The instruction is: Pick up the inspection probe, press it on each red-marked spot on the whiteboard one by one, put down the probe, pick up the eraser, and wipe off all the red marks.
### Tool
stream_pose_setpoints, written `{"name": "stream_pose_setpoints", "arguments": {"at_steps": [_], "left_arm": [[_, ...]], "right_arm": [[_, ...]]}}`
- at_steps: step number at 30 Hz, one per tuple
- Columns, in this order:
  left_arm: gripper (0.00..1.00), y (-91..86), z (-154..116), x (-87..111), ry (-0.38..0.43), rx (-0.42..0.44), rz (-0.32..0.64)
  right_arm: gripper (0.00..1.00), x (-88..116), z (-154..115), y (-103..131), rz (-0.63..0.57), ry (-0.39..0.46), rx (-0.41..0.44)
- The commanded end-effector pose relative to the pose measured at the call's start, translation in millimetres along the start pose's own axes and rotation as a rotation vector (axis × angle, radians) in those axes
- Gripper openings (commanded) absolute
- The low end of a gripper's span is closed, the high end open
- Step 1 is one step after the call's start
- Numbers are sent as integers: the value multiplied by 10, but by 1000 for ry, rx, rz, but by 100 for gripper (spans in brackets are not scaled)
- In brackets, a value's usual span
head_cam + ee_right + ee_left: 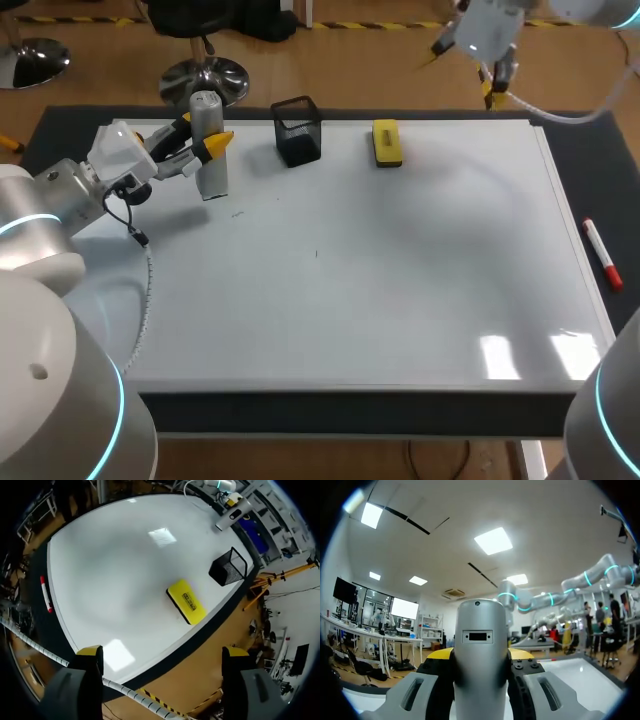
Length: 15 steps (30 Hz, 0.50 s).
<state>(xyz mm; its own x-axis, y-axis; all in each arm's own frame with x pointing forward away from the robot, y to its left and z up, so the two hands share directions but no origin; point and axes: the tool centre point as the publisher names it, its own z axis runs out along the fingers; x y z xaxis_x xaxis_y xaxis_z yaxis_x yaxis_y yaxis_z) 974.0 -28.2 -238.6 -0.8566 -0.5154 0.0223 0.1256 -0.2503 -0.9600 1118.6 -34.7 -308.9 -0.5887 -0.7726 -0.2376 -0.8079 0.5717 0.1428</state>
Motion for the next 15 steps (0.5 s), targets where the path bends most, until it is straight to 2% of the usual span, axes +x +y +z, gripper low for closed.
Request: {"name": "stream_pose_setpoints", "arguments": {"at_steps": [1,7,12,15], "left_arm": [[0,-8,5,-1,-1,0,0],[0,-8,5,-1,-1,0,0],[0,-8,5,-1,-1,0,0],[0,-8,5,-1,-1,0,0]], "right_arm": [[100,100,-109,-56,30,-4,-21],[100,273,-157,-127,115,-27,-65],[100,416,-181,-121,159,-106,-113],[100,490,-182,-120,183,-120,-133]]}}
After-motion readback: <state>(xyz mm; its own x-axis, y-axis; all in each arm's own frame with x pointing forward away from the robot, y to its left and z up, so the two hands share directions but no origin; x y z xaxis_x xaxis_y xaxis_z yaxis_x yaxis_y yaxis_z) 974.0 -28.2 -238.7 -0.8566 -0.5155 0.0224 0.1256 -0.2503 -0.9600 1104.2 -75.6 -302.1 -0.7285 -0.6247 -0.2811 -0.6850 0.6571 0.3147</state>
